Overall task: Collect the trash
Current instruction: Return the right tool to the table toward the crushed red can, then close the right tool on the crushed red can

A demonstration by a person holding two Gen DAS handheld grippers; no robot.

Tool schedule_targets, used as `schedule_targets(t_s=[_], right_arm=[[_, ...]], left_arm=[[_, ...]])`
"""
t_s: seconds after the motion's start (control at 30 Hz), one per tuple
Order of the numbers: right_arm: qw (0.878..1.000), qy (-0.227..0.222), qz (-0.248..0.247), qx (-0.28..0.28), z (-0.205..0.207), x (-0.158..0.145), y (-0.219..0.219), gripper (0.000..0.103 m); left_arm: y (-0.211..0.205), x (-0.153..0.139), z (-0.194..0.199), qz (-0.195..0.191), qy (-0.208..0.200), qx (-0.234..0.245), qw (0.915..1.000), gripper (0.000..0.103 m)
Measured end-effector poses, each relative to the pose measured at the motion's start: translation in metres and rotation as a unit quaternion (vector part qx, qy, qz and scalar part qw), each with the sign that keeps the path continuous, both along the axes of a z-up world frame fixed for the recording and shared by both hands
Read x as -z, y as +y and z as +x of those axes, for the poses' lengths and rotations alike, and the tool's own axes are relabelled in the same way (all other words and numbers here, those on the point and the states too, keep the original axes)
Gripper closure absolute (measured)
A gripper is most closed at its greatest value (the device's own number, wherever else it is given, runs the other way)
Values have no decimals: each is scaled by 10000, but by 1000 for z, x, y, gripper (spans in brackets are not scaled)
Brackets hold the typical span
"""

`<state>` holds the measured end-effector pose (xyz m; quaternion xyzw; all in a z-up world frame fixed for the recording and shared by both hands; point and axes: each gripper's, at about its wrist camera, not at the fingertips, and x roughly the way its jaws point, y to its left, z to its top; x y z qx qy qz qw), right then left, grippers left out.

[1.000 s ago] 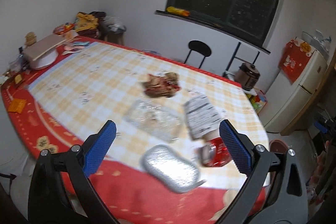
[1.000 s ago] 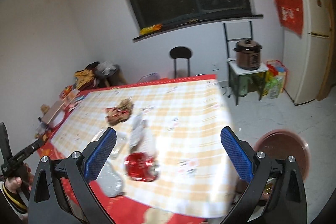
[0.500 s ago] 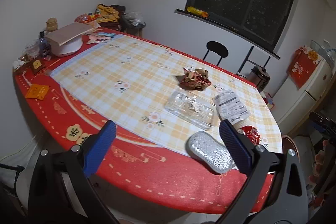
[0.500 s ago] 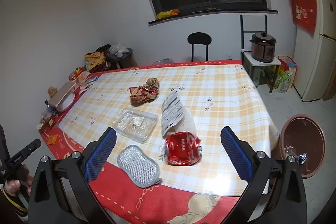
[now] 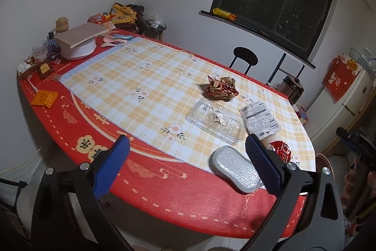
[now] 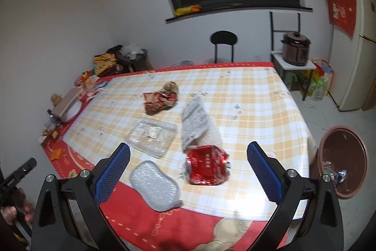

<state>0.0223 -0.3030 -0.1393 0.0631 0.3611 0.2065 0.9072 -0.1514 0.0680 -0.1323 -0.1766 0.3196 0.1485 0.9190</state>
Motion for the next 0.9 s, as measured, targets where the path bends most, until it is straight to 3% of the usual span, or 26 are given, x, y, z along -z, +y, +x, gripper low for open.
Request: schedule_targets(t_s=[0.17,0.33,0.47,0.63,0.9], right_arm=[[9996,226,-177,34,12,27,-13,5],[9975,459,-419,-347,36,58,-17,5],[9948,793,-299,-569,60,91,-22,6],[9887,1202,-264,-855,86,129,-18,29],[9778,1543,-209,-1405,114,166,-7,40]], left_arm=[[-15,8,24,-9,119,118,9999,6],[-26,9,50,-25,145,74,9999,6],[-34,9,67,33,176,-26,9998,6],[-41,14,85,76,297,-186,9994,6],[-55,23,106,128,507,-446,9976,6]])
